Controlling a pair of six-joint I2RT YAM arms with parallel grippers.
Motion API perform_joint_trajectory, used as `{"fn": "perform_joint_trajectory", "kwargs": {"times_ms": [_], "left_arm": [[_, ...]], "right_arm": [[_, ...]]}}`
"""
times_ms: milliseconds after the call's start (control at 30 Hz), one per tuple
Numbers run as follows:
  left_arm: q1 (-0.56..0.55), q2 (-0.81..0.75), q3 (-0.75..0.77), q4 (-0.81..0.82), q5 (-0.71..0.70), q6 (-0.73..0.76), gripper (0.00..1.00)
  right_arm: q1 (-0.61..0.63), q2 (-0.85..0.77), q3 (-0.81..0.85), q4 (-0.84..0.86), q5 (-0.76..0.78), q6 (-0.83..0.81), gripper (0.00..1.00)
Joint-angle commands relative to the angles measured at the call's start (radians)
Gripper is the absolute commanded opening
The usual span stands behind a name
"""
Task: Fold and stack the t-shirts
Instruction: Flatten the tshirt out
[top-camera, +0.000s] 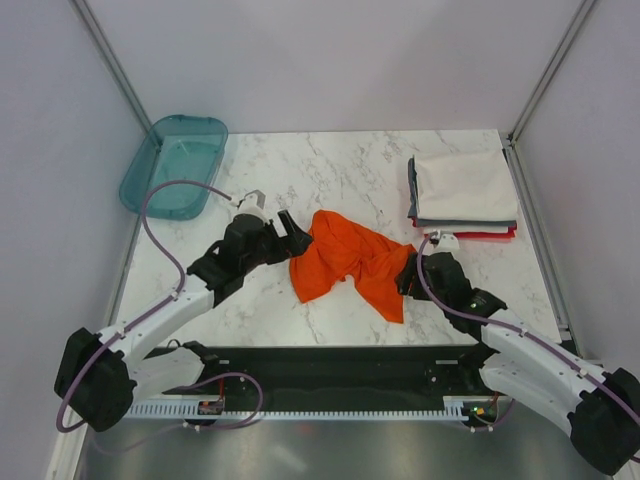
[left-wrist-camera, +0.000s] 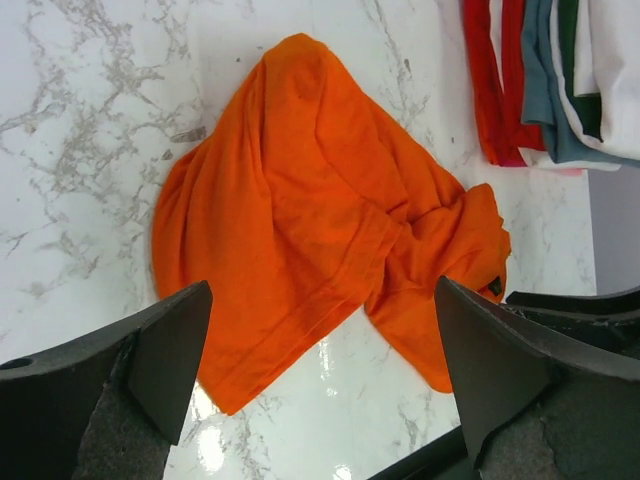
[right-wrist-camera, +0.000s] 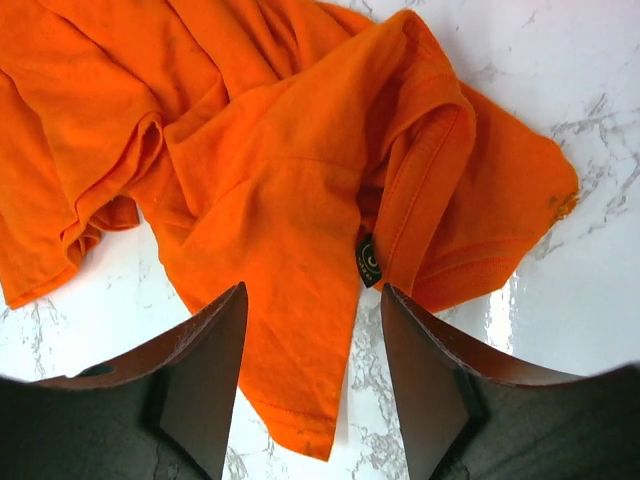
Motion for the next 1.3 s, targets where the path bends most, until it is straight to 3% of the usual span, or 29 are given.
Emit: {"fn": "perform_joint_trajectory", "kwargs": {"times_ms": [0, 133, 233, 333, 600, 767, 867, 933, 1267], "left_arm": [[-0.001, -0.078, -0.05, -0.005, -0.064, 0.023, 1.0], [-0.001, -0.205, -0.19, 0.087, -0.1, 0.021, 1.0], [-0.001, -0.241, -0.206, 0.109, -0.069, 0.049, 0.99], [-0.002, -0.184, -0.149, 0.054, -0.002, 0.103, 0.99], [-0.005, -0.096, -0.092, 0.069, 0.098, 0.161, 0.98], [-0.014, -0.038, -0.046, 0.083, 0.144, 0.19, 0.98], [-0.025, -0.017, -0.034, 0.087, 0.147, 0.201, 0.98], [-0.033, -0.003, -0.018, 0.087, 0.141, 0.207, 0.98], [-0.12, 0.21, 0.13, 0.087, 0.116, 0.281, 0.95]], "right_arm": [[0.002, 0.003, 0.055, -0.043, -0.017, -0.006, 0.63], [0.002, -0.029, 0.076, -0.093, 0.065, 0.04, 0.51], [0.002, -0.026, 0.064, -0.096, -0.002, 0.057, 0.35], [0.002, 0.023, 0.056, -0.095, -0.093, 0.063, 0.3], [0.003, 0.224, 0.033, -0.089, -0.211, 0.043, 0.44], [0.009, 0.258, 0.013, -0.099, -0.219, 0.09, 0.64], [0.019, 0.258, 0.018, -0.126, -0.213, 0.11, 0.62], [0.029, 0.246, 0.03, -0.165, -0.181, 0.138, 0.52], [0.043, 0.244, 0.078, -0.316, -0.153, 0.216, 0.47]]}}
